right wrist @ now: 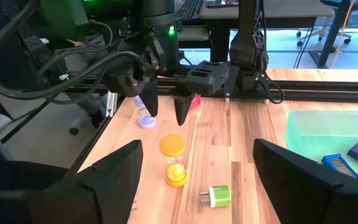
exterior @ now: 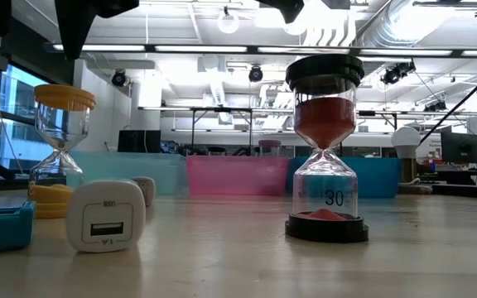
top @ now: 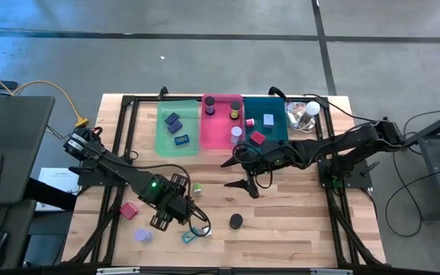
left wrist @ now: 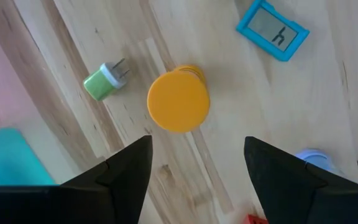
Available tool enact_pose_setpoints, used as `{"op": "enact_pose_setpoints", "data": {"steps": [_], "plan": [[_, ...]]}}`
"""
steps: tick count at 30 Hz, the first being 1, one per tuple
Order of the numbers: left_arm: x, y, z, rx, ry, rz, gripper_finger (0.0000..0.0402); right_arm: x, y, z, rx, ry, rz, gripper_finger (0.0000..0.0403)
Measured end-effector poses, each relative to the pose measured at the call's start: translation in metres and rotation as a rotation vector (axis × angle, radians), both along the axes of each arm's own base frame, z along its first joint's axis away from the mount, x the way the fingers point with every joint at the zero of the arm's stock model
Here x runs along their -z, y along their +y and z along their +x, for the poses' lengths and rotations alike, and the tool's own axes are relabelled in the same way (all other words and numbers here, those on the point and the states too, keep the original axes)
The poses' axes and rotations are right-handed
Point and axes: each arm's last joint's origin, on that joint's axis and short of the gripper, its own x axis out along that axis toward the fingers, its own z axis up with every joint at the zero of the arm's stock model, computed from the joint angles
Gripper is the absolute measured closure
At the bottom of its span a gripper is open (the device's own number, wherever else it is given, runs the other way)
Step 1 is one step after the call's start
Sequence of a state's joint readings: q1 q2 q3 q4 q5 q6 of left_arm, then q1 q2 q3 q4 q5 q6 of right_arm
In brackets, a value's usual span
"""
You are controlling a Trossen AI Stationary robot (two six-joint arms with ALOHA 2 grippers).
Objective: Pick & Place Office items
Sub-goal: Put the yellow hourglass into the pink bin
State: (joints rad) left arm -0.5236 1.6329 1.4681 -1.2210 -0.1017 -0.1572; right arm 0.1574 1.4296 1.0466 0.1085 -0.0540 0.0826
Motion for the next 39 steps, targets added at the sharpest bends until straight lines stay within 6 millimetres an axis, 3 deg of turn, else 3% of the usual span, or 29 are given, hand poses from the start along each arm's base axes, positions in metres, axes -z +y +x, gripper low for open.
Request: {"op": "enact_pose_setpoints", "data": {"steps": [10, 15, 29, 39], "plan": [[0.000, 0.000, 0.001, -0.030, -0.007, -0.009, 0.0084, 0.000, 0.000, 0.000, -0.001, 0.001, 0.000, 0.0109], [0.001, -0.001, 0.001, -0.052, -0.014, -0.015, 0.0082, 0.000, 0.000, 0.000, -0.001, 0.001, 0.000, 0.0109], [0.015, 0.001, 0.006, 0.135, -0.048, 0.020, 0.0082, 0.002, 0.000, -0.001, -0.005, 0.027, 0.000, 0.0109], [0.018, 0.000, 0.010, 0.115, -0.099, 0.036, 0.0082, 0.003, 0.001, -0.001, -0.005, 0.033, 0.005, 0.0109]]}}
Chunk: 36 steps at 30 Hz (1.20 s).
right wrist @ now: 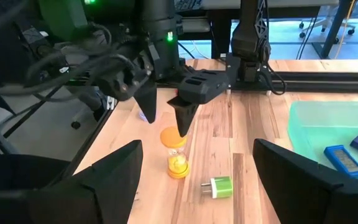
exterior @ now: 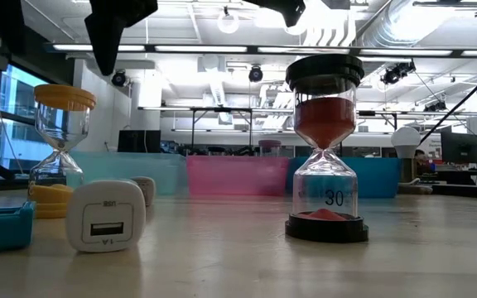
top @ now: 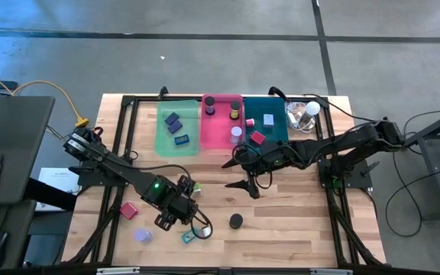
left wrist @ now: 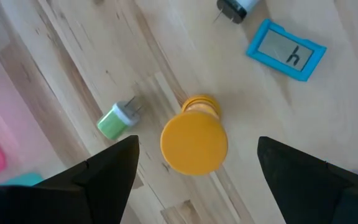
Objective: Pick & Place Office items
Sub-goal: Put the yellow hourglass into the pink bin
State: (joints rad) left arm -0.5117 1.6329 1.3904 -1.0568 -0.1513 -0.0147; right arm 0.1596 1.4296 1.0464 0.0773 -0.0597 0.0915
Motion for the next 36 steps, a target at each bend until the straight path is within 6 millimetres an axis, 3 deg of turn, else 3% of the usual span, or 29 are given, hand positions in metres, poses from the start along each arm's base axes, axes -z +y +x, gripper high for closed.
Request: {"op": "enact_pose_setpoints", "data": {"steps": [18, 24, 36], "plan": [[0.042, 0.010, -0.001, -0.026, 0.018, 0.010, 0.0082, 0.000, 0.003, -0.001, 0.000, 0.003, 0.018, 0.0109], [0.048, 0.011, 0.001, -0.013, -0.007, 0.000, 0.0086, 0.000, 0.003, -0.001, 0.000, 0.004, 0.018, 0.0109], [0.057, 0.011, 0.001, 0.021, -0.012, -0.015, 0.0166, 0.000, 0.003, -0.001, 0.000, 0.004, 0.018, 0.0109]]}}
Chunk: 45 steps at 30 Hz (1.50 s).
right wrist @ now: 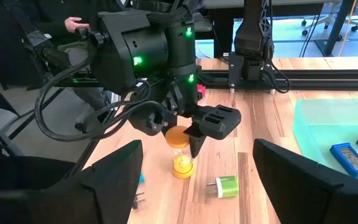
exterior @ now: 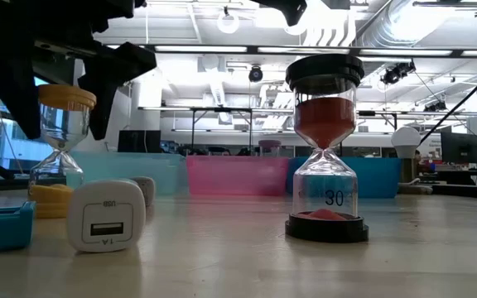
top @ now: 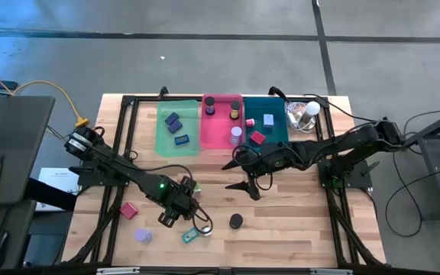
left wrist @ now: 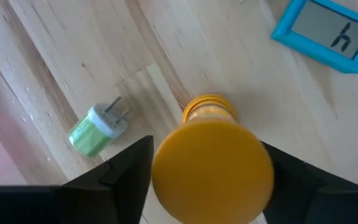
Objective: Pick & Place Office items
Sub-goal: Put the yellow hourglass into the pink bin
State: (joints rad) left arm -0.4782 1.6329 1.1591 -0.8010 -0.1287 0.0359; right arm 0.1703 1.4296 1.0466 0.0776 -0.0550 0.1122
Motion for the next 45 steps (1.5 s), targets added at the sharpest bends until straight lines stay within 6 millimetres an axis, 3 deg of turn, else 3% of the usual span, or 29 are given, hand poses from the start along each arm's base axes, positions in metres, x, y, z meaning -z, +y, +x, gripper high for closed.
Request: {"op": "enact_pose_setpoints", "data": {"steps": [6, 16, 22, 27, 32, 37, 45], "plan": [[0.000, 0.000, 0.000, 0.015, -0.006, 0.005, 0.0216, 0.000, 0.000, 0.000, 0.000, 0.001, 0.001, 0.0109], [-0.005, 0.000, 0.001, 0.010, -0.015, 0.000, 0.0216, 0.002, 0.003, -0.001, 0.006, 0.030, 0.035, 0.0109], [-0.028, 0.010, -0.003, -0.021, -0.015, 0.042, 0.0216, 0.003, 0.021, -0.006, 0.020, 0.056, 0.083, 0.0109], [-0.059, 0.026, -0.004, -0.080, -0.021, 0.052, 0.0216, 0.008, 0.039, -0.013, 0.117, 0.096, 0.043, 0.0109], [-0.105, 0.057, 0.003, -0.217, -0.113, 0.004, 0.0216, 0.010, 0.054, -0.019, 0.142, 0.100, 0.007, 0.0109], [-0.137, 0.104, 0.010, -0.307, -0.205, 0.016, 0.0216, 0.011, 0.064, -0.024, 0.172, 0.097, -0.023, 0.0109], [-0.142, 0.199, 0.023, -0.513, -0.306, 0.000, 0.0216, 0.011, 0.074, -0.029, 0.172, 0.098, -0.043, 0.0109]]}}
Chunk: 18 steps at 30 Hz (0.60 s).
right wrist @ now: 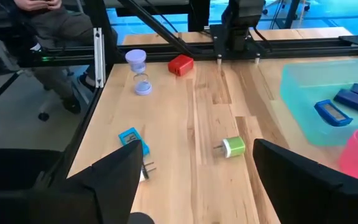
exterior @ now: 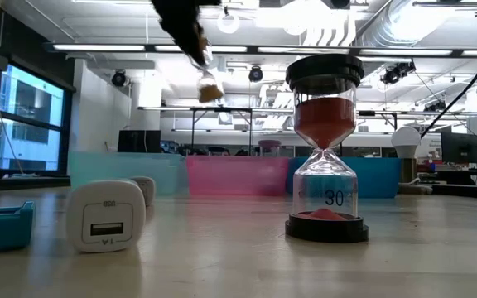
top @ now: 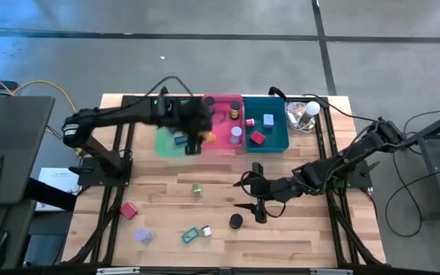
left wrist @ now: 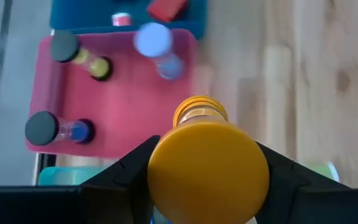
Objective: Pick & Place Office items
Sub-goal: Put the yellow hourglass into the pink bin
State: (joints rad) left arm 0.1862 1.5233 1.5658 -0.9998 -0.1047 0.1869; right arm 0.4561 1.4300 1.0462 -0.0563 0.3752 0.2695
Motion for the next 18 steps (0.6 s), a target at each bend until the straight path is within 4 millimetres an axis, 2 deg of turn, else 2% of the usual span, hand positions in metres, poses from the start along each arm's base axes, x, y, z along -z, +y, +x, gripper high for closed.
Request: {"op": "enact_pose_setpoints", "data": {"steps": [5, 8, 13, 18], "plan": [[0.018, 0.052, 0.012, -0.098, -0.039, -0.106, 0.0216, 0.000, 0.000, 0.000, -0.001, 0.001, -0.002, 0.0109], [0.032, 0.077, 0.021, -0.174, -0.059, -0.139, 0.0216, 0.001, 0.000, -0.001, -0.002, 0.012, -0.009, 0.0109], [0.061, 0.104, 0.035, -0.230, -0.025, -0.156, 0.0216, 0.003, -0.001, -0.001, 0.021, 0.023, -0.028, 0.0109], [0.086, 0.122, 0.040, -0.311, 0.042, -0.167, 0.0216, 0.004, -0.002, -0.002, 0.039, 0.035, -0.045, 0.0109]]}}
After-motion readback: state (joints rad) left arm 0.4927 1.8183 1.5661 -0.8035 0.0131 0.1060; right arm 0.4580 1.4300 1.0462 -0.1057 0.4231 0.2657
